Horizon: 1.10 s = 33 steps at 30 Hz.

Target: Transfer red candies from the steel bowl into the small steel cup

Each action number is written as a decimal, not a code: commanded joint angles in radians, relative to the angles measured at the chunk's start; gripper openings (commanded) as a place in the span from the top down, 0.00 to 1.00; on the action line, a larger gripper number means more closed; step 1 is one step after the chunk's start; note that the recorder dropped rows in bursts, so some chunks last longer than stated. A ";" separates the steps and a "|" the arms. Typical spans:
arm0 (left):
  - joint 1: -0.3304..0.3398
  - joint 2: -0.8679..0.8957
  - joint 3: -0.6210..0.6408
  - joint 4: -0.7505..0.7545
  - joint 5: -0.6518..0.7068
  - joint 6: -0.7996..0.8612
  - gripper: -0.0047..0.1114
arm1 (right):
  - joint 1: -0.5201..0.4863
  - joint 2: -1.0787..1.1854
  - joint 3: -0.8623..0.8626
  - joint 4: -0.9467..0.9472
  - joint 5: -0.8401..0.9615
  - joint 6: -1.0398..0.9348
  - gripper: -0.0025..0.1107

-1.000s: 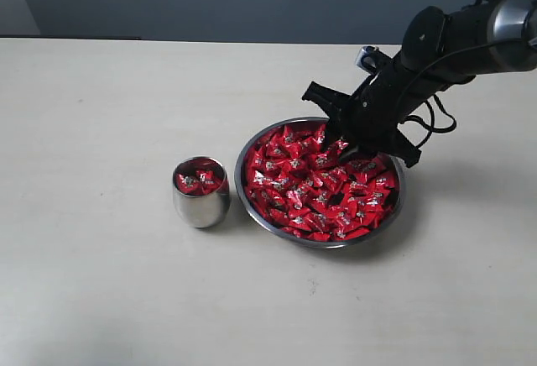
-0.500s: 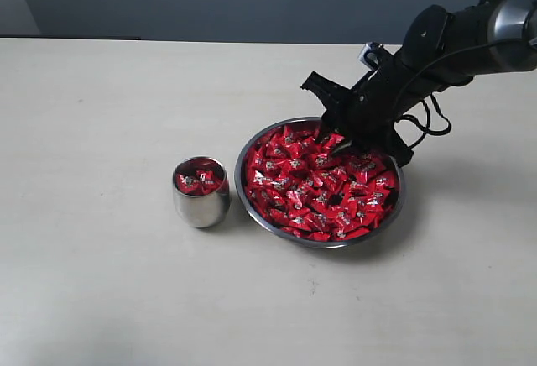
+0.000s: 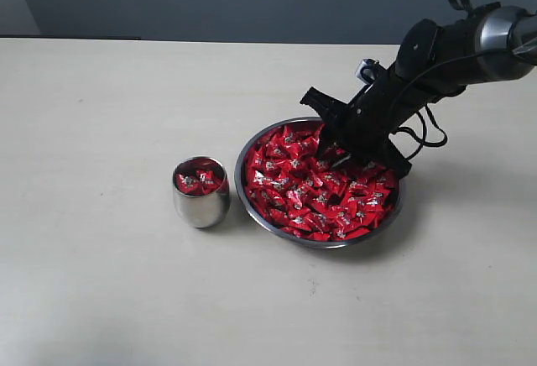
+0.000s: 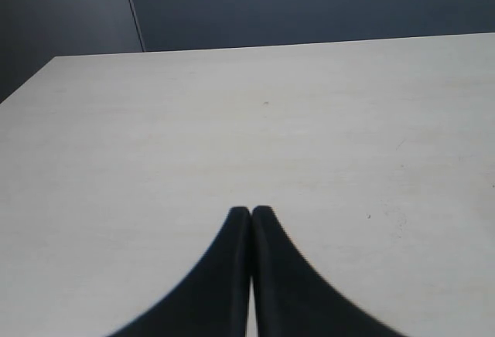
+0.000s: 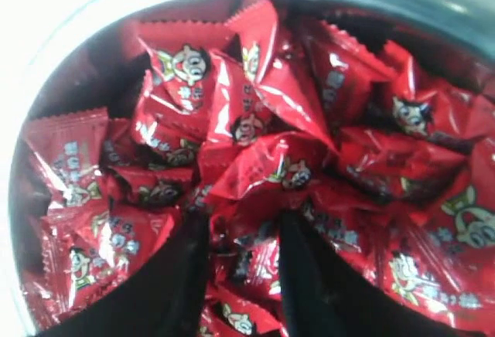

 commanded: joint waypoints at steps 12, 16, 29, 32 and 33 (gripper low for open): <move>-0.007 -0.005 0.005 0.002 -0.008 -0.001 0.96 | -0.006 0.036 -0.003 0.015 -0.006 -0.001 0.70; -0.007 -0.005 0.005 0.002 -0.008 -0.001 0.96 | -0.006 0.036 -0.003 0.015 -0.008 -0.001 0.70; -0.007 -0.005 0.005 0.002 -0.008 -0.001 0.96 | -0.006 0.036 -0.003 0.015 -0.019 -0.001 0.70; -0.007 -0.005 0.005 0.002 -0.008 -0.001 0.96 | -0.006 0.036 -0.003 0.015 -0.016 -0.001 0.70; -0.007 -0.005 0.005 0.002 -0.008 -0.001 0.96 | -0.006 0.036 -0.003 0.015 -0.014 -0.001 0.70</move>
